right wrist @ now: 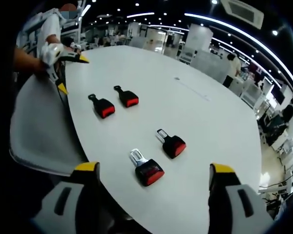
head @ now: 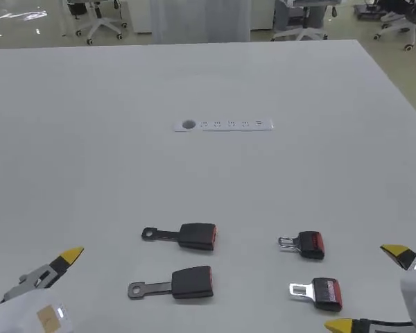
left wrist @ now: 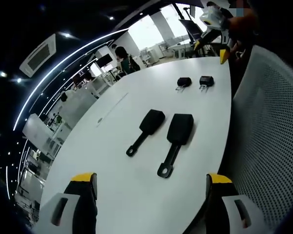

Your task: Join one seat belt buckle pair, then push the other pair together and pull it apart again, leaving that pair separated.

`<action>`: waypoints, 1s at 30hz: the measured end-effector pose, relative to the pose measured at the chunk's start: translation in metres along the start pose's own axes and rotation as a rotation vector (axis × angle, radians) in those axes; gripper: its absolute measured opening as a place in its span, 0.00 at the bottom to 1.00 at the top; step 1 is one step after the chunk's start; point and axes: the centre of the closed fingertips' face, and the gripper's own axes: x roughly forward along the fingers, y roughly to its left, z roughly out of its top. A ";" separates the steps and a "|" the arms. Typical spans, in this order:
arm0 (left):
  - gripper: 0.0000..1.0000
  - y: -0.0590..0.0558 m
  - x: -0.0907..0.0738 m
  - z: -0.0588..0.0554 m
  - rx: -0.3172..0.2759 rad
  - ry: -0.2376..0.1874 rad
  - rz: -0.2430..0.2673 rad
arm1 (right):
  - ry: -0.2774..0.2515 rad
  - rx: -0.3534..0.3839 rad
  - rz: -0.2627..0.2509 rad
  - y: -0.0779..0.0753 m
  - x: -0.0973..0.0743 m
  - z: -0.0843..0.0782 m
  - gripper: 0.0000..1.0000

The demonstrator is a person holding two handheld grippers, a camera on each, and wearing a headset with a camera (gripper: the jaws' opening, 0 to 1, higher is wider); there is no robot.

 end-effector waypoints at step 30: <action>0.93 0.008 -0.005 0.014 -0.102 -0.083 0.022 | -0.048 0.100 -0.037 -0.006 0.000 -0.004 0.99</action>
